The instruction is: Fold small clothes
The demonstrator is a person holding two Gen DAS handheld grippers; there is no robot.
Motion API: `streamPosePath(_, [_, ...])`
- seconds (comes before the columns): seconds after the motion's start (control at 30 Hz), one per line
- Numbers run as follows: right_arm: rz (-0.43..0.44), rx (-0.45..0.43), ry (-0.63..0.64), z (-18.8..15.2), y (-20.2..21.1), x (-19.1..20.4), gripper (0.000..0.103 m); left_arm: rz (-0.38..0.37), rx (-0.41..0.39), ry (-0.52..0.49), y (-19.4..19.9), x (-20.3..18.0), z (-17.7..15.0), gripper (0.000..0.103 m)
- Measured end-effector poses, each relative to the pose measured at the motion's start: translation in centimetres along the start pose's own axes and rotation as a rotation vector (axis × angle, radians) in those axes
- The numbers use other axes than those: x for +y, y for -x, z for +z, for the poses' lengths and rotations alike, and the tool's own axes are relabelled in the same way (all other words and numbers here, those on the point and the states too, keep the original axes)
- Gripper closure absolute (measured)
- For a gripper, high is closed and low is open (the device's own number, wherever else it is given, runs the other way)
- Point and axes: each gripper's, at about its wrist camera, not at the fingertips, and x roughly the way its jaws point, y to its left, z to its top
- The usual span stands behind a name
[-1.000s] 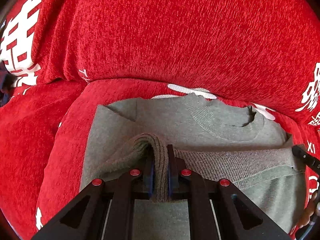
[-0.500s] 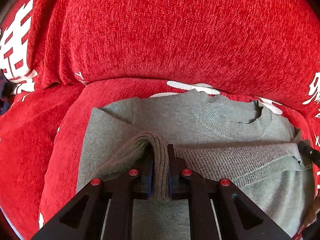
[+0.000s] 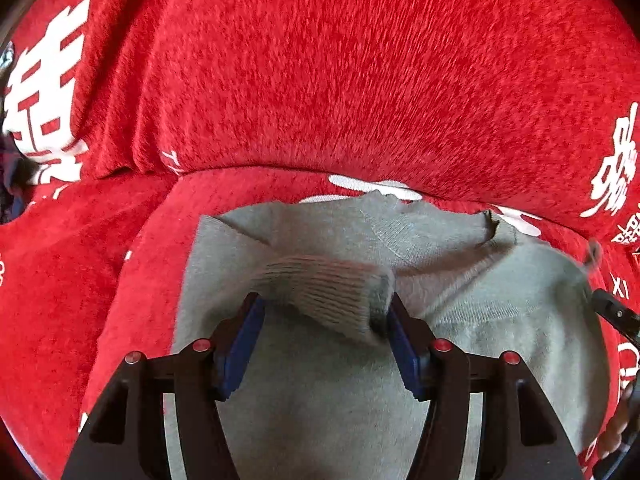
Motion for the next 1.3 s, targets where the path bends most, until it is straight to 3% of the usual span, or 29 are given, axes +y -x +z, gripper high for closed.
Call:
streamPosePath(0.2, [-0.031,-0.029,0.064,-0.4,0.9,1.2,0.043,-0.070,-0.050,0.008,2.7,1.6,-1.0,0.041])
streamPosePath(0.37, [-0.063,-0.005,0.188,-0.6,-0.2,3.7,0.043,-0.125,-0.046,-0.086,2.9,-0.6,-2.0,0.041])
streamPosePath(0.5, [-0.075,0.039,0.263,-0.4,-2.2,5.3,0.043,-0.104,0.000,-0.164,0.4,-3.3,-1.4,0.041])
streamPosePath(0.6, [-0.112,0.074,0.281,-0.2,-4.0,5.4,0.043,-0.057,0.054,-0.151,-2.5,-3.7,-0.2,0.041])
streamPosePath(0.77, [-0.162,0.101,0.238,0.5,-6.2,3.4,0.043,0.000,0.069,-0.127,-4.9,-2.7,0.4,0.041])
streamPosePath(1.03, [-0.208,0.043,0.229,0.5,-6.4,2.4,0.043,0.012,0.036,-0.114,-5.4,-2.0,0.4,0.041])
streamPosePath(1.2, [-0.265,0.003,0.257,-0.7,-3.5,3.6,0.043,0.119,-0.017,-0.146,-2.9,-2.6,-0.7,0.041])
streamPosePath(1.3, [-0.191,-0.026,0.250,-3.0,-1.2,4.8,0.043,0.046,-0.057,-0.115,-0.1,-2.7,-2.9,0.041])
